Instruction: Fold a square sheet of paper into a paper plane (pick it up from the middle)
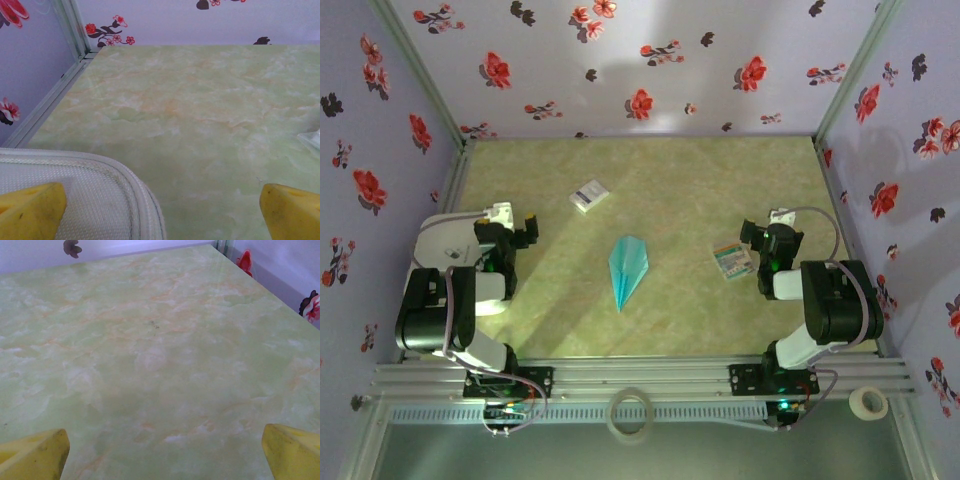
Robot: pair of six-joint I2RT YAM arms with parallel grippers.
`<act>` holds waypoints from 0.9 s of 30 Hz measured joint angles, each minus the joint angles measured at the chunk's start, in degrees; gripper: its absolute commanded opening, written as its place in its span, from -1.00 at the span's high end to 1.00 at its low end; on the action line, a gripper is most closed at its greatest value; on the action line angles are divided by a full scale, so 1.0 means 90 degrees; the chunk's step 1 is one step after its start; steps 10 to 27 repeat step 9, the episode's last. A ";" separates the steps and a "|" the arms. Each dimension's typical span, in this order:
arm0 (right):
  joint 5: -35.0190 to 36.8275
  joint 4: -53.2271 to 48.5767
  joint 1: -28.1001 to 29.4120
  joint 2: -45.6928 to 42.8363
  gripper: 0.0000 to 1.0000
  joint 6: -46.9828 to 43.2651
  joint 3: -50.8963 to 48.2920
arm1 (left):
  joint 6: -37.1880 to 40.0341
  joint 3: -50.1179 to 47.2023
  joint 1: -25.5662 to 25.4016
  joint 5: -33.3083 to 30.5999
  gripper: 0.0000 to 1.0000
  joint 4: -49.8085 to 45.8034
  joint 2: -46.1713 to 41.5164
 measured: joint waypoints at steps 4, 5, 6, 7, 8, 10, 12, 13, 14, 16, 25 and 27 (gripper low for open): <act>0.0000 0.0000 0.0002 0.0000 -0.99 0.0000 0.0002 | 0.0000 0.0000 0.0000 0.0000 -0.99 0.0000 0.0000; 0.0000 0.0000 0.0000 0.0000 -0.99 0.0000 0.0002 | 0.0000 0.0000 0.0000 0.0000 -1.00 0.0000 0.0000; 0.0000 0.0000 0.0000 0.0000 -0.99 0.0000 0.0005 | 0.0000 0.0000 0.0000 0.0000 -0.99 0.0000 0.0000; 0.0000 0.0000 0.0000 0.0000 -0.99 0.0000 0.0010 | 0.0000 0.0000 0.0000 0.0000 -1.00 0.0000 0.0000; -0.0002 0.0000 0.0000 0.0000 -0.99 0.0000 0.0012 | 0.0000 0.0000 0.0000 0.0000 -1.00 0.0000 0.0000; -0.0002 0.0000 0.0000 0.0000 -0.99 0.0000 0.0019 | 0.0000 0.0000 0.0000 0.0000 -0.99 0.0000 0.0000; -0.0002 0.0000 0.0000 0.0000 -0.99 0.0000 0.0019 | 0.0000 0.0000 0.0000 0.0000 -0.99 0.0000 0.0000; -0.0002 0.0000 0.0000 0.0000 -0.99 0.0000 0.0019 | 0.0000 0.0000 0.0000 0.0000 -0.99 0.0000 0.0000; -0.0002 0.0000 0.0000 0.0000 -0.99 0.0000 0.0019 | 0.0000 0.0000 0.0000 0.0000 -0.99 0.0000 0.0000; -0.0002 0.0000 0.0000 0.0000 -0.99 0.0000 0.0019 | 0.0000 0.0000 0.0000 0.0000 -0.99 0.0000 0.0000; -0.0002 0.0000 0.0000 0.0000 -0.99 0.0000 0.0019 | 0.0000 0.0000 0.0000 0.0000 -0.99 0.0000 0.0000; -0.0002 0.0000 0.0000 0.0000 -0.99 0.0000 0.0019 | 0.0000 0.0000 0.0000 0.0000 -0.99 0.0000 0.0000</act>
